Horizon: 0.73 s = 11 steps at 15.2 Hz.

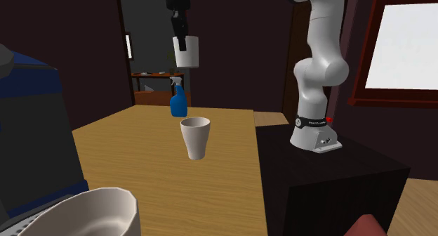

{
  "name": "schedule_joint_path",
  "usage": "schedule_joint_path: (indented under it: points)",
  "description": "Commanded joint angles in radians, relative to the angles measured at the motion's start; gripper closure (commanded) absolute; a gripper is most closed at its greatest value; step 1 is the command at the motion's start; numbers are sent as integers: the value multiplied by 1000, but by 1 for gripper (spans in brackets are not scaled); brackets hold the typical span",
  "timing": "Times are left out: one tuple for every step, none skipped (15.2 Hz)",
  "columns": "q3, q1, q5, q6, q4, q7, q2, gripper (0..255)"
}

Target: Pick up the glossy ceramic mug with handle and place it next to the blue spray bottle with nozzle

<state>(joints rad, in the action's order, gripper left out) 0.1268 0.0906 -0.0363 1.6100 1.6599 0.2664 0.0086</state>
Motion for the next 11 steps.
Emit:
schedule_joint_path:
  points:
    - [-25, 25, 0, 5, 24, -51, -22, 255]
    - [-37, 37, -1, 8, 33, -75, -29, 255]
    - [-49, 48, -2, 10, 40, -98, -34, 255]
    - [-61, 60, -3, 12, 46, -122, -39, 255]
    - [-73, 71, -5, 14, 51, -146, -43, 255]
    - [-86, 83, -6, 16, 54, -169, -46, 255]
    - [-98, 94, -8, 17, 57, -193, -48, 255]
    - [-110, 106, -10, 19, 58, -216, -49, 255]
    - [-123, 117, -11, 20, 58, -240, -48, 255]
    - [-135, 129, -13, 21, 57, -264, -47, 255]
    - [-147, 140, -14, 22, 54, -287, -45, 255]
